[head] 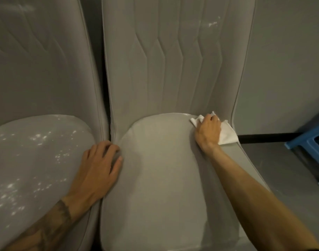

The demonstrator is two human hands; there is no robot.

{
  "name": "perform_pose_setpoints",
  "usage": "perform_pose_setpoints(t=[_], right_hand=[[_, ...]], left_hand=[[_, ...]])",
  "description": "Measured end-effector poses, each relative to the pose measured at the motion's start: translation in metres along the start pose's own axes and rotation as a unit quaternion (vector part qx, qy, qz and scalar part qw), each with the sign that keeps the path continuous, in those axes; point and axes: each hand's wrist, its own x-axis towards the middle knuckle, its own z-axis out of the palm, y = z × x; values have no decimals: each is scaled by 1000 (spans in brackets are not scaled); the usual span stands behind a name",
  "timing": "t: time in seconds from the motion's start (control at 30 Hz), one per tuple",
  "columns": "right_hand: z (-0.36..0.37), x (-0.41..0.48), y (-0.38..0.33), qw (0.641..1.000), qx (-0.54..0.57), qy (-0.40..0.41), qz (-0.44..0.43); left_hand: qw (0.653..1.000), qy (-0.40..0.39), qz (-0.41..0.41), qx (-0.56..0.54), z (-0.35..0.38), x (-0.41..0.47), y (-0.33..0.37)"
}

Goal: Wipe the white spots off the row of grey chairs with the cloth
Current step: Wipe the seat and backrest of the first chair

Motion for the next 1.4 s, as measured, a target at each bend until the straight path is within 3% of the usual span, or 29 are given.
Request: perform_pose_setpoints(t=[0.17,0.27,0.43,0.6,0.77,0.93,1.03,1.13,1.3,1.4], right_hand=[[-3,11,-13,996,62,-48,-52],[-9,0,8,991,58,-53,-105],[7,6,-18,992,56,-67,-90],[6,13,-10,976,44,-125,-175],[16,14,-17,990,51,-79,-107],[16,18,-31,969,50,-152,-189],[3,23,-4,977,42,-130,-164],[15,19,-23,983,45,-119,-131],[16,20,-34,959,30,-174,-221],[3,25,-7,975,23,-130,-181]], left_hand=[[1000,13,-4,-6,7,-1,-2],[1000,14,-9,-2,9,-2,-3],[1000,21,-6,-4,9,-3,-2],[999,30,-2,-11,10,-3,-2],[999,45,2,-14,12,-2,-4],[999,45,4,-10,13,-3,-5],[999,51,7,-11,14,-3,-7],[999,49,5,-15,15,-3,-8],[999,45,6,-17,15,-3,-8],[999,48,7,-18,17,-3,-9]])
